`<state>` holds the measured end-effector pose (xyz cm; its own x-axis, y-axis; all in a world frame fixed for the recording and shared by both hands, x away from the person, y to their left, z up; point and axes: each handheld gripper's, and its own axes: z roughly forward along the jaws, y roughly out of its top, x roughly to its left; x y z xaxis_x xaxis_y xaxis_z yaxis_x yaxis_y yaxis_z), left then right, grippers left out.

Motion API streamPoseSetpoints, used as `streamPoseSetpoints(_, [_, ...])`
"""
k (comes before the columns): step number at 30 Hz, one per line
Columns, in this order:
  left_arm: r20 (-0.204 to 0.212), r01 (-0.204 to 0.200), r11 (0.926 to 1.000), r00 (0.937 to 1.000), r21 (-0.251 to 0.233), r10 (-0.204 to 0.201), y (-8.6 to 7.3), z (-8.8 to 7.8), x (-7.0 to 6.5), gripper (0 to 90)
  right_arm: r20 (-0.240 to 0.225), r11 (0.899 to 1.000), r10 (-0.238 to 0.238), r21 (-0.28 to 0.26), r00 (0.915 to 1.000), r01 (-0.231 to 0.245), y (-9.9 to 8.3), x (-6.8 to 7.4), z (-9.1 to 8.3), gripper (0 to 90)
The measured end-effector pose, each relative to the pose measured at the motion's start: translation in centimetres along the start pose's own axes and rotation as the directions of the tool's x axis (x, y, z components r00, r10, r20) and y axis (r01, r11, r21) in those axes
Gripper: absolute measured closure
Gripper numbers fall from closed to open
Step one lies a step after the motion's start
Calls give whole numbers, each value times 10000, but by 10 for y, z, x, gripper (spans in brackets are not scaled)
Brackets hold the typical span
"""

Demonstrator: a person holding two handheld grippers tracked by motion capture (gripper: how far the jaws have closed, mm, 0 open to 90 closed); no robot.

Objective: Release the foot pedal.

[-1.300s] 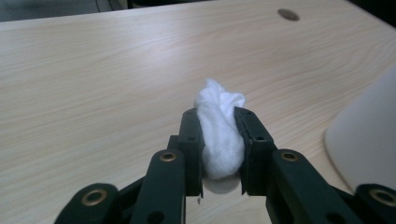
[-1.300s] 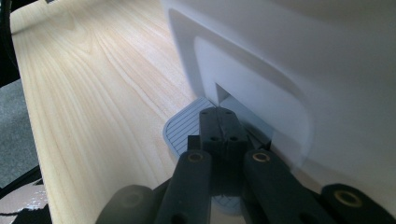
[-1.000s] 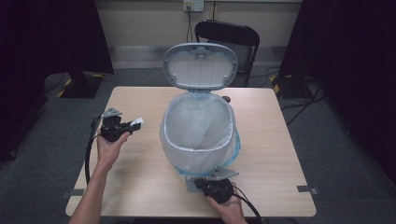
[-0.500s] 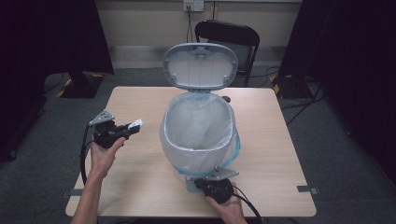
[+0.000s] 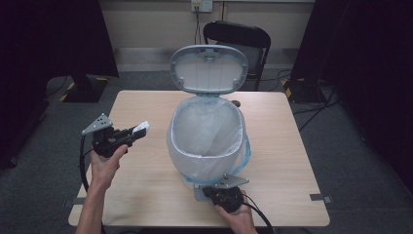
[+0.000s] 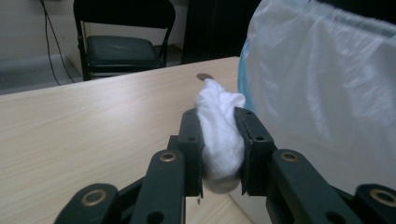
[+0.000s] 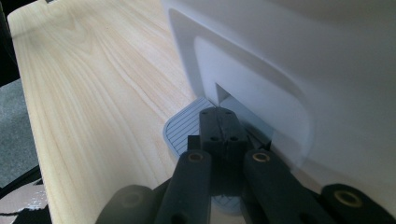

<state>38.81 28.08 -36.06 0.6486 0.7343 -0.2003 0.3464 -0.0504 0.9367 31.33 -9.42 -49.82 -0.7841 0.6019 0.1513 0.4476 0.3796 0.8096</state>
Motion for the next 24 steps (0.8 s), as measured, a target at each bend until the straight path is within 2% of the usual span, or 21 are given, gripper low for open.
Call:
streamPoseSetpoints(2, [144, 122, 9998, 9998, -157, -120, 4, -3, -2, 743, -1, 10000, 2, 1, 10000, -2, 0, 0, 0, 900])
streamPoseSetpoints(3, [-233, -165, 9999, 9996, -25, 164, 8, -6, -5, 743, 0, 10000, 3, 2, 10000, -3, 0, 0, 0, 900])
streamPoseSetpoints(4, [-275, -248, 9997, 9993, -15, 247, 10, -7, -6, 743, 0, 10000, 0, -1, 10000, 0, 0, 0, 0, 900])
streamPoseSetpoints(12, [101, -593, 9957, 9981, -709, 602, 28, -19, -22, 743, 19, 10000, -14, 3, 10000, 14, 0, 0, 0, 900])
streamPoseSetpoints(16, [203, -948, 9913, 9951, -914, 971, 37, -24, -31, 742, 5, 10000, -8, -13, 10000, 8, 0, 0, 0, 900])
streamPoseSetpoints(21, [472, -1006, 9862, 9931, -1314, 1076, 50, -30, -39, 742, 8, 10000, -13, -15, 10000, 13, 0, 0, 0, 900])
streamPoseSetpoints(24, [426, -1200, 9825, 9910, -1422, 1272, 58, -35, -45, 742, 8, 10000, -16, -15, 10000, 16, 0, 0, 0, 900])
